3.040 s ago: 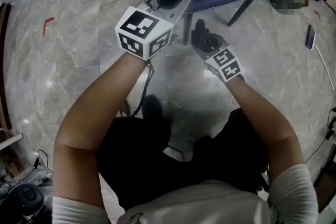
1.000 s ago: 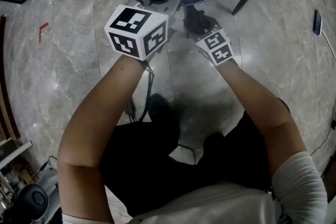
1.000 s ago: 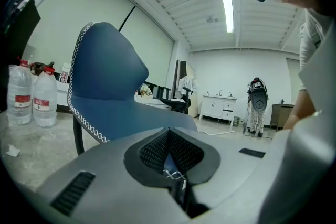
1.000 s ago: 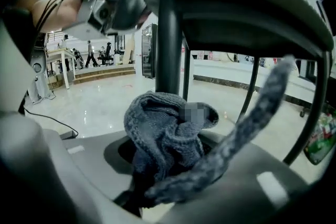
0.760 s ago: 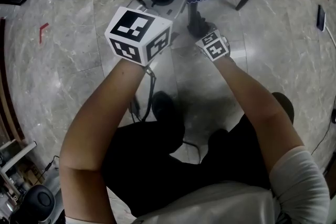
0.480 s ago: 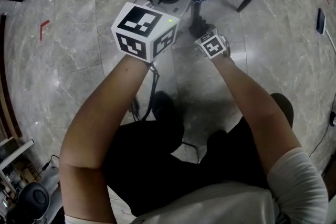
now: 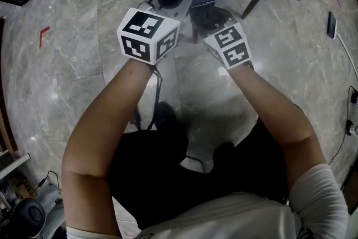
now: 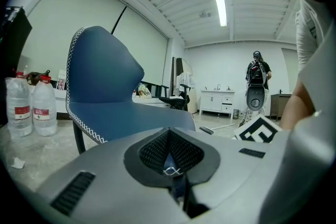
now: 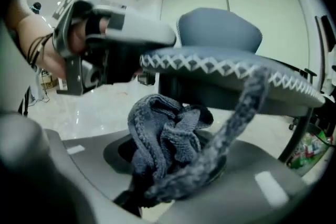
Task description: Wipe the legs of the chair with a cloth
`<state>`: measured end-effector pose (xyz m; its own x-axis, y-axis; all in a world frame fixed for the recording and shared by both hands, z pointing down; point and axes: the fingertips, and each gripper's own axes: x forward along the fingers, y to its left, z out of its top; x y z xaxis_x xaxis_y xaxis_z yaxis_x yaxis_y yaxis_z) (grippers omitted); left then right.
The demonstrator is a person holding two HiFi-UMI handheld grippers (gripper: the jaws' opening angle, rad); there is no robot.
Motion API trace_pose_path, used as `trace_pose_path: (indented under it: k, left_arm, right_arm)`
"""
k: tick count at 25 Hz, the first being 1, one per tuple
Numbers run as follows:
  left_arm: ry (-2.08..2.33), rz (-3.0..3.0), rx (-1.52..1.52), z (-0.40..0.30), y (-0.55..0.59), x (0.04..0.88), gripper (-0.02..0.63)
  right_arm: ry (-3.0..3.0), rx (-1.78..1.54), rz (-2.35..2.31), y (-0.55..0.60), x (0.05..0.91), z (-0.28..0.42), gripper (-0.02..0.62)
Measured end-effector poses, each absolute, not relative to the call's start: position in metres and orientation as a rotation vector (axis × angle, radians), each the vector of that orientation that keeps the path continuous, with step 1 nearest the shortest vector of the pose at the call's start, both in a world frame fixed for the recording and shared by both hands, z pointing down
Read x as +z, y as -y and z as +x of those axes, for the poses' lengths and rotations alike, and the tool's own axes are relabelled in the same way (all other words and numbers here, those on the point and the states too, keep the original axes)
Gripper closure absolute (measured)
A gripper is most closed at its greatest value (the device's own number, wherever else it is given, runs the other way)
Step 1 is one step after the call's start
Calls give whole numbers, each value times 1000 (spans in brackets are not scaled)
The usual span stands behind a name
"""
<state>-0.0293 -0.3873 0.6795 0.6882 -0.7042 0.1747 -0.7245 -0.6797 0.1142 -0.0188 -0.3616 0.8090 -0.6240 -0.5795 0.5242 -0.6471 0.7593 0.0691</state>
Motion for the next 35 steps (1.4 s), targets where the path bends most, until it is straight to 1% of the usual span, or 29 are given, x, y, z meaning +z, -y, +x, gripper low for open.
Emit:
trace_pose_path:
  k: [2,5,13,18,20,22,25,27,31,35]
  left_arm:
    - [1170,2715,163,-29,389,679,600]
    - [1180,2707,148,-29,392,678,600]
    - [1160,2731,142,-32,396,679,600]
    - [1116,2759,155,-32,394,682,600]
    - [1107,2762,160,-32,393,683,600]
    - [1109,2768,171,-32,393,682,600]
    - [1129,2758,179,-33,392,682,600]
    - [1142,2744,181,-33,392,682,600]
    - [1198,2740,216,-32,392,682,600]
    - [1226,2712,203,-31,392,679,600]
  right_arm:
    - [2470,174,949,363,793,-19,426]
    - [2513,180,984,364,804,-16,426]
    - [2446,334,938,360,927,-12,411]
    - [2213,488,782,344,1024,0,419]
    - [2128,527,734,339,1048,2,420]
    - [2091,538,726,338,1054,1,420]
    - [2082,511,728,340,1041,1,420]
    - [2106,468,740,343,1016,-3,422]
    - [2219,374,791,352,936,-13,422]
    - [2399,282,857,360,830,-17,422]
